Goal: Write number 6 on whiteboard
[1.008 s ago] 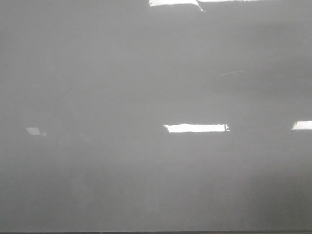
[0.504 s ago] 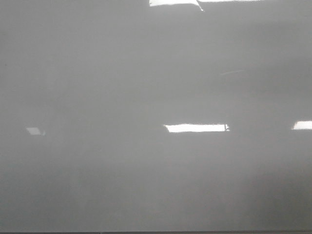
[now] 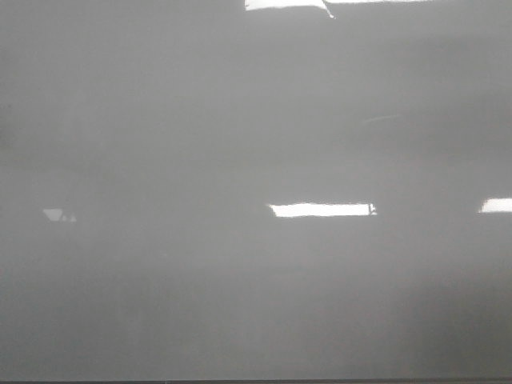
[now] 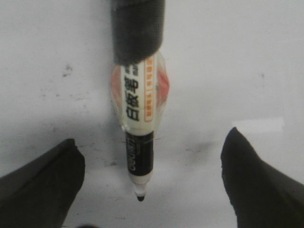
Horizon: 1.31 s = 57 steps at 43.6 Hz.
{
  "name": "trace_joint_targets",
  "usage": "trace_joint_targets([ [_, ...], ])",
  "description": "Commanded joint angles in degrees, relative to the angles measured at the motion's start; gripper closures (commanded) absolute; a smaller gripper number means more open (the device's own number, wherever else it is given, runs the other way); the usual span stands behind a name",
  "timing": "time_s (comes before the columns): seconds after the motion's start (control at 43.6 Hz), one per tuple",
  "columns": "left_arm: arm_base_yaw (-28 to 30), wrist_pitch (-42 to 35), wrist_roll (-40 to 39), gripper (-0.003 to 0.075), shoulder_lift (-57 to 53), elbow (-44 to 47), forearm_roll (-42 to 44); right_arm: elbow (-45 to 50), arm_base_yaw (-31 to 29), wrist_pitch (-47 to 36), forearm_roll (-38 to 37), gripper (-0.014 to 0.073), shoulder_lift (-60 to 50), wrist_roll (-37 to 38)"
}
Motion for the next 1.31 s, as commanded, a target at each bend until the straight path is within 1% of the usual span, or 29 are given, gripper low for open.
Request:
trace_joint_targets([
  [0.0,-0.1,-6.2,-0.2,0.0158,-0.2,-1.9,-0.1,-1.4,0.1,-3.9,0.3,-0.0031,0.1,-0.4],
  [0.298,-0.1,-10.4,-0.2,0.0159,2.3,-1.9,-0.1,-1.4,0.1,-3.9,0.3,-0.0031,0.1,-0.4],
  [0.367,-0.1,-11.1,-0.2,0.0178,2.9,-1.9,-0.1,-1.4,0.1,-3.9,0.3,-0.0031,0.1,-0.4],
  [0.435,-0.1,-11.1,-0.2,0.0217,3.4,-1.9,-0.1,-1.4,0.1,-3.9,0.3,-0.0031,0.1,-0.4],
  [0.527,-0.1,-10.1,-0.2,0.0294,3.5,-1.9,-0.1,-1.4,0.1,-3.9,0.3,-0.0031,0.1,-0.4],
  [0.733,-0.1,-10.1,-0.2,0.0527,3.5,-1.9,-0.1,-1.4,0.1,-3.9,0.3,-0.0031,0.1,-0.4],
  [0.825,-0.1,-9.6,-0.2,0.0611,2.9,-1.9,-0.1,-1.4,0.1,-4.4,0.3,-0.0031,0.1,-0.4],
  [0.985,-0.1,-7.8,-0.2,0.0719,-0.8,-1.9,-0.1,-1.4,0.1,-5.6,0.3,-0.0031,0.1,-0.4],
  [1.031,-0.1,-6.7,-0.2,0.0741,-2.6,-1.9,-0.2,-1.4,0.1,-5.7,0.3,-0.0031,0.1,-0.4],
  [1.123,-0.1,-3.0,-0.2,0.0741,-6.4,-1.9,-0.3,-1.8,0.1,-5.2,0.9,-0.0031,0.1,-0.3],
  [1.237,-1.0,3.5,-0.2,0.0741,-12.4,-1.9,-0.3,-4.5,0.1,-2.1,2.4,-0.0031,0.4,-0.3],
  [1.283,-1.9,7.8,-0.1,0.0741,-14.7,-2.3,-0.3,-6.1,0.1,0.0,2.6,-0.0031,0.5,-0.3],
])
